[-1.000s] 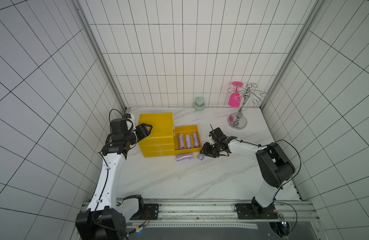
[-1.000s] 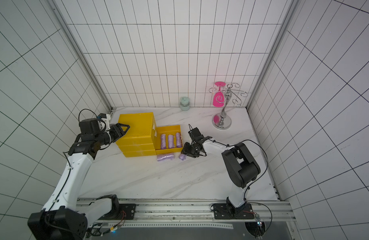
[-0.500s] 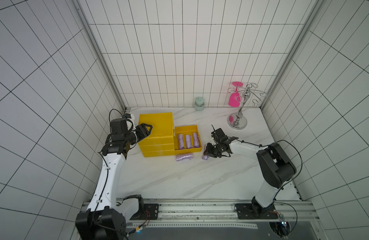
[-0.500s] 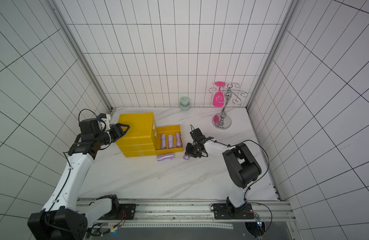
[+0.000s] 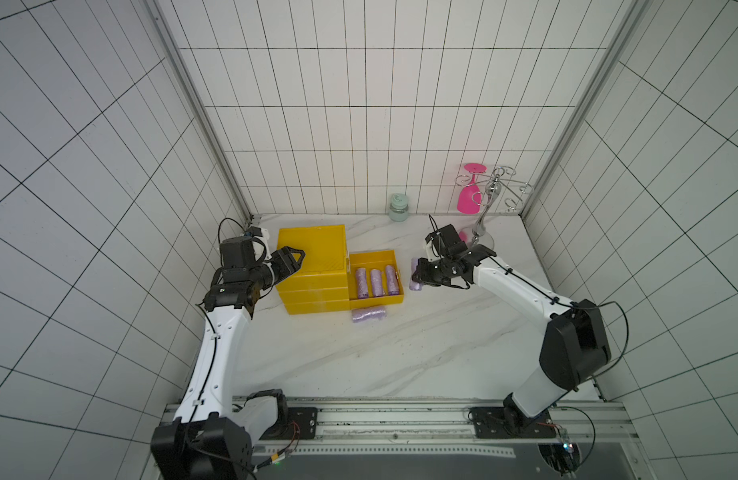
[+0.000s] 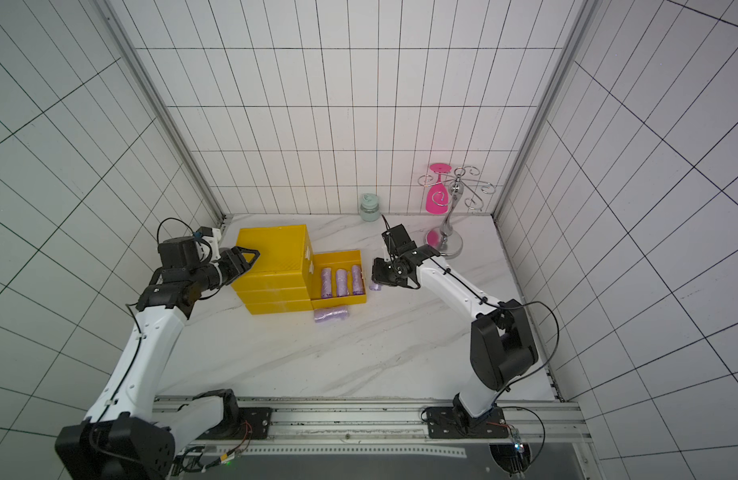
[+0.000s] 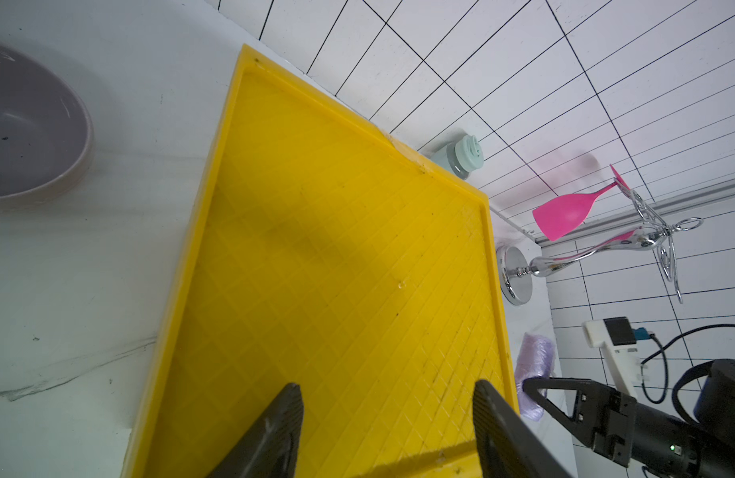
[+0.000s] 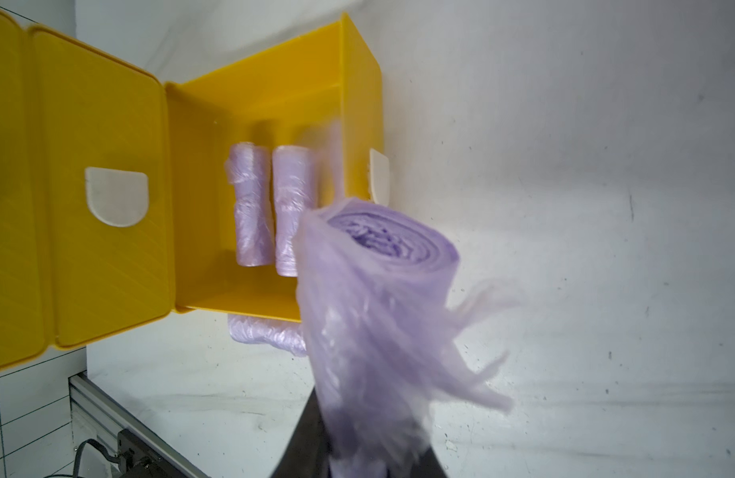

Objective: Sort the rolls of trash bags by color and place them into the drawer
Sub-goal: Place the roll of trash bags in the drawer.

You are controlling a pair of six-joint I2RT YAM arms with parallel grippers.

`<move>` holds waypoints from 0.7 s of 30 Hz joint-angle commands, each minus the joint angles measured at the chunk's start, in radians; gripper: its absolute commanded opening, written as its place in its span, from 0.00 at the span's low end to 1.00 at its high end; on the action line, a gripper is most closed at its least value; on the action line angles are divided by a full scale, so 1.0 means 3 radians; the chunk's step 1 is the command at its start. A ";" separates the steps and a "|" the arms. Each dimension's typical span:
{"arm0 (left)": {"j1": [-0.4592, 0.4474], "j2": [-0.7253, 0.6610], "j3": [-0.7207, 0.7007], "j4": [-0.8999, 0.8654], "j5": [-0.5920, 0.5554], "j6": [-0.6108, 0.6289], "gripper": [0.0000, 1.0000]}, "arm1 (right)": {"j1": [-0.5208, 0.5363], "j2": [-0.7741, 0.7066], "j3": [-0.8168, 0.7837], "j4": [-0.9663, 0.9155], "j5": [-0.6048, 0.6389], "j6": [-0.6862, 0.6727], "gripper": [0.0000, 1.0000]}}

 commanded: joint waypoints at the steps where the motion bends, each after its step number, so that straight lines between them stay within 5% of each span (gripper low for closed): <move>1: 0.0009 -0.0002 -0.0045 -0.0066 -0.0022 -0.0003 0.65 | 0.0050 0.0220 0.0432 -0.0461 0.0030 -0.0252 0.17; 10: 0.0012 0.0003 -0.0045 -0.0057 -0.0020 -0.0005 0.65 | 0.0326 0.1125 0.1549 -0.0929 0.0138 -0.0427 0.18; 21: 0.0010 0.0003 -0.0091 -0.0037 0.0002 -0.0008 0.65 | 0.0374 0.1960 0.2117 -0.0948 0.0109 -0.0273 0.20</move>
